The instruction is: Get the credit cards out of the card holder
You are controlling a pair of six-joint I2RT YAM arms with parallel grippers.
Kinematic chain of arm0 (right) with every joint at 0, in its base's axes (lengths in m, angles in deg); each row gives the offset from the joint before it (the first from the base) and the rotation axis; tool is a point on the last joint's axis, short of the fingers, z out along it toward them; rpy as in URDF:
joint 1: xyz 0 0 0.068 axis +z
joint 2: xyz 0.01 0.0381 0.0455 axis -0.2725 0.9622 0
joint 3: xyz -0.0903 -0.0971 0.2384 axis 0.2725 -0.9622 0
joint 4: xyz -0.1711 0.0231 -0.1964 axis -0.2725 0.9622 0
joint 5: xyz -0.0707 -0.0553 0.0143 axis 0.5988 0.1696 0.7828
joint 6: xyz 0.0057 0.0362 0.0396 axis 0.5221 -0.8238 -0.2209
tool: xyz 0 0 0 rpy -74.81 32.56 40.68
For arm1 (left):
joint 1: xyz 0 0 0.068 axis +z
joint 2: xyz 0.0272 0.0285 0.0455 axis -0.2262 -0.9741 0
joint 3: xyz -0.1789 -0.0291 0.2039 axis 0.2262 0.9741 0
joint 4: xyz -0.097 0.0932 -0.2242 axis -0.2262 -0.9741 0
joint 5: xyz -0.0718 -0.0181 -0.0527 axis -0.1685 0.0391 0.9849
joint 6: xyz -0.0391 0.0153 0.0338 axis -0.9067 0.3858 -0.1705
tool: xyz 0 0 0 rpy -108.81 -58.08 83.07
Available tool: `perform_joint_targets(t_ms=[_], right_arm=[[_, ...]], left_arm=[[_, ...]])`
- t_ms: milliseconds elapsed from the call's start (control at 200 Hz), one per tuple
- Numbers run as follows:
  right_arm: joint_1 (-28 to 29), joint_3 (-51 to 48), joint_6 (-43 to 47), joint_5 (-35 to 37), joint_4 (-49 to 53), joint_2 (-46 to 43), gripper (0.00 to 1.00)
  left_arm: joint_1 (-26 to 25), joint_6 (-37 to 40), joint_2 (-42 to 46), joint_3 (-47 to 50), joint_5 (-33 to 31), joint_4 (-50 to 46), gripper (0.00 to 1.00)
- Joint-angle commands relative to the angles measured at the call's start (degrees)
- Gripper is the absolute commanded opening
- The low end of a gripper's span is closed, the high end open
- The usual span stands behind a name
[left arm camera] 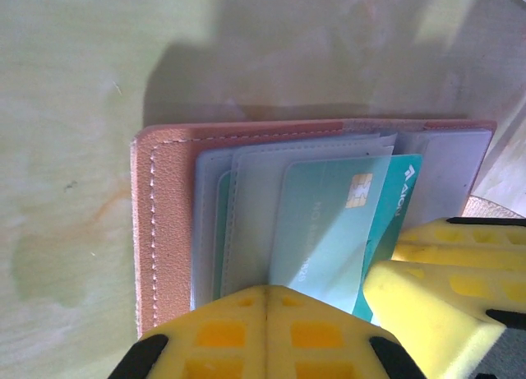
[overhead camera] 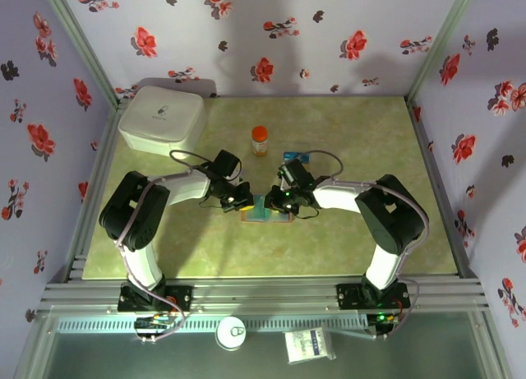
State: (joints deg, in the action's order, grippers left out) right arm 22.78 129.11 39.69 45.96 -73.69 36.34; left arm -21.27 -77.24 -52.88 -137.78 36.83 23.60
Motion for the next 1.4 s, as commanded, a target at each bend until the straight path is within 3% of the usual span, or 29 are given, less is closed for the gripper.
perform_joint_targets(t_ms=[0, 265, 530, 960, 1395], right_arm=[[-0.7, -1.4, -1.2, -1.1, -2.5, -1.4, 0.16], [-2.5, -4.8, -3.0, -3.3, -8.2, -2.2, 0.08], [-4.8, -7.8, -2.0, -3.0, -7.9, -5.4, 0.08], [-5.2, -2.8, 5.9, 4.8, 12.2, -10.6, 0.08], [-1.5, 4.8, 8.3, 8.9, 21.2, -7.5, 0.10]], left_arm=[[-0.2, 1.2, -1.3, -0.8, -1.1, -2.1, 0.00], [-0.3, 0.7, -1.4, -0.3, -1.1, -2.0, 0.00], [-0.3, 0.6, -0.7, 0.2, -1.3, -1.9, 0.00], [-0.6, -1.5, 1.4, 1.6, -0.8, 0.2, 0.00], [-1.2, -4.2, 3.4, 5.7, 0.3, 4.8, 0.00]])
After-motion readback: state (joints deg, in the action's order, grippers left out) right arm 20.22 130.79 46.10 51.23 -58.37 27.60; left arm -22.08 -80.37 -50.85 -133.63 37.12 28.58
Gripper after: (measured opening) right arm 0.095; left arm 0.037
